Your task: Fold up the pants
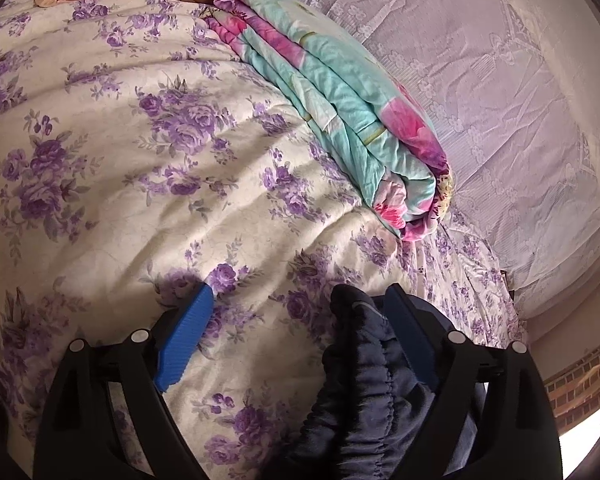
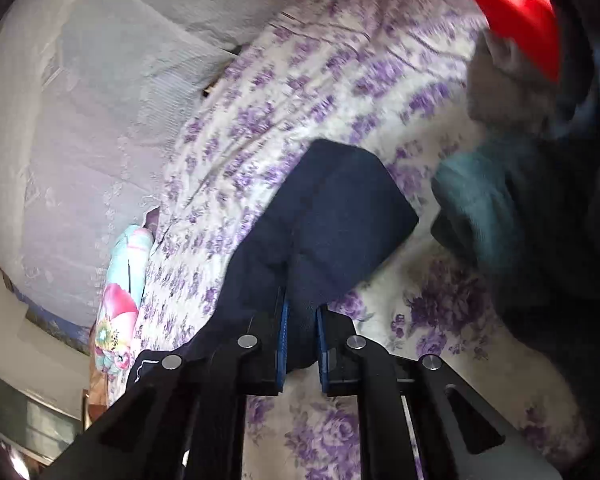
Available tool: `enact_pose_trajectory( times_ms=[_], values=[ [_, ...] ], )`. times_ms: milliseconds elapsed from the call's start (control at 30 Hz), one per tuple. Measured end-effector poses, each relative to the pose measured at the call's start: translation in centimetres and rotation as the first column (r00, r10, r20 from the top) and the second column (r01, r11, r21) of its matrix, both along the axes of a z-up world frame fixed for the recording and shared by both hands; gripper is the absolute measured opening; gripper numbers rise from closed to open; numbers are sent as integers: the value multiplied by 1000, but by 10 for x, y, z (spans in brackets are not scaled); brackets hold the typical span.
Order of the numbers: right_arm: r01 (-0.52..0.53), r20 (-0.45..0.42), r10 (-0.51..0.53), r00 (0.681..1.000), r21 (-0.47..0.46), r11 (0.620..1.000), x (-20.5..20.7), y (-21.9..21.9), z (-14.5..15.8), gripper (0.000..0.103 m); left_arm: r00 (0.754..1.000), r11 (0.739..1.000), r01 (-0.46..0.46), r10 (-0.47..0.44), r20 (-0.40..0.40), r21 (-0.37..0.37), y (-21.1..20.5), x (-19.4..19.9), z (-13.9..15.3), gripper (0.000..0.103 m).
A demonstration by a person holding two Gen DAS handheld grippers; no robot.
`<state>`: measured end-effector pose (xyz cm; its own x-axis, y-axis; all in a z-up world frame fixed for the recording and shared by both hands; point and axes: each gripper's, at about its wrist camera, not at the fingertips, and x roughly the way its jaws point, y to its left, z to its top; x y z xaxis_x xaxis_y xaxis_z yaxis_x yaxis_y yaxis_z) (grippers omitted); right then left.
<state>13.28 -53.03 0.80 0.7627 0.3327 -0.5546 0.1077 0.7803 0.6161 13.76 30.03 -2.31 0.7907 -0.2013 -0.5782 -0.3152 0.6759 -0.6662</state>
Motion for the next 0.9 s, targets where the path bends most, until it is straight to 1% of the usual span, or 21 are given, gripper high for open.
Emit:
enact_pose_trajectory(
  times_ms=[33, 67, 100, 133, 167, 200, 233, 300, 367, 400, 433, 500, 567, 633, 700, 733, 767, 800, 833, 867, 900],
  values=[
    [-16, 3, 16, 1000, -43, 999, -9, 3, 10, 12, 1000, 1000, 0, 0, -1, 2, 0, 0, 0, 85],
    [-31, -23, 29, 999, -75, 997, -18, 5, 15, 12, 1000, 1000, 0, 0, -3, 5, 0, 1, 0, 85],
    [-52, -72, 45, 996, -103, 993, -24, 6, 14, 12, 1000, 1000, 1, -1, -7, 9, -1, 2, 0, 85],
    [-93, -141, 74, 987, -137, 986, -28, 8, 8, 15, 1000, 1000, 2, -2, -10, 13, -1, 2, 0, 85],
    [-143, -231, 99, 968, -182, 973, -30, 10, -1, 22, 1000, 1000, 4, -4, -14, 17, -2, 3, 1, 85],
    [-156, -317, 80, 945, -222, 962, -35, 8, -13, 36, 1000, 1000, 6, -6, -17, 22, -3, 3, 1, 86],
    [-133, -346, 47, 937, -231, 964, -43, 2, -19, 42, 1000, 1000, 10, -9, -22, 30, -4, 4, 1, 86],
    [-105, -290, 50, 956, -176, 979, -60, -8, -15, 42, 999, 999, 18, -17, -29, 42, -6, 5, 2, 87],
    [-65, -183, 37, 982, -153, 986, -70, -16, 3, 42, 999, 998, 22, -20, -33, 52, -7, 6, 3, 87],
    [-56, -137, 34, 990, -154, 986, -70, -18, 12, 42, 999, 998, 22, -20, -33, 55, -8, 5, 4, 87],
    [-55, -111, 37, 993, -158, 986, -64, -19, 19, 42, 999, 998, 25, -23, -28, 58, -9, 4, 5, 87],
    [-68, -82, 57, 995, -145, 987, -44, -19, 26, 42, 999, 997, 43, -42, -12, 61, -13, 4, 8, 87],
    [-86, -84, 75, 994, -131, 988, -17, -18, 23, 42, 997, 995, 72, -72, 0, 75, -18, 6, 12, 87],
    [-96, -109, 81, 991, -149, 984, 16, -15, 17, 42, 995, 990, 103, -104, 3, 96, -24, 9, 14, 87],
    [-82, -156, 53, 986, -180, 980, 44, -18, 7, 45, 991, 986, 132, -132, -4, 97, -28, 12, 13, 87],
    [-66, -177, 34, 984, -173, 983, 56, -17, 3, 46, 990, 986, 140, -140, -12, 92, -28, 15, 12, 87],
    [-57, -199, 27, 980, -150, 987, 63, -21, -6, 46, 989, 986, 145, -143, -22, 84, -28, 16, 10, 87],
    [-66, -231, 35, 972, -131, 989, 69, -24, -13, 49, 989, 986, 148, -146, -29, 75, -27, 18, 9, 87],
    [-76, -257, 40, 966, -130, 989, 74, -23, -20, 50, 988, 986, 153, -150, -36, 65, -26, 20, 8, 87],
    [-77, -257, 38, 966, -145, 986, 75, -21, -22, 51, 987, 986, 158, -155, -43, 60, -26, 21, 7, 87],
    [-82, -244, 40, 969, -166, 983, 75, -19, -20, 55, 986, 984, 165, -162, -50, 61, -27, 23, 7, 87]
  ],
)
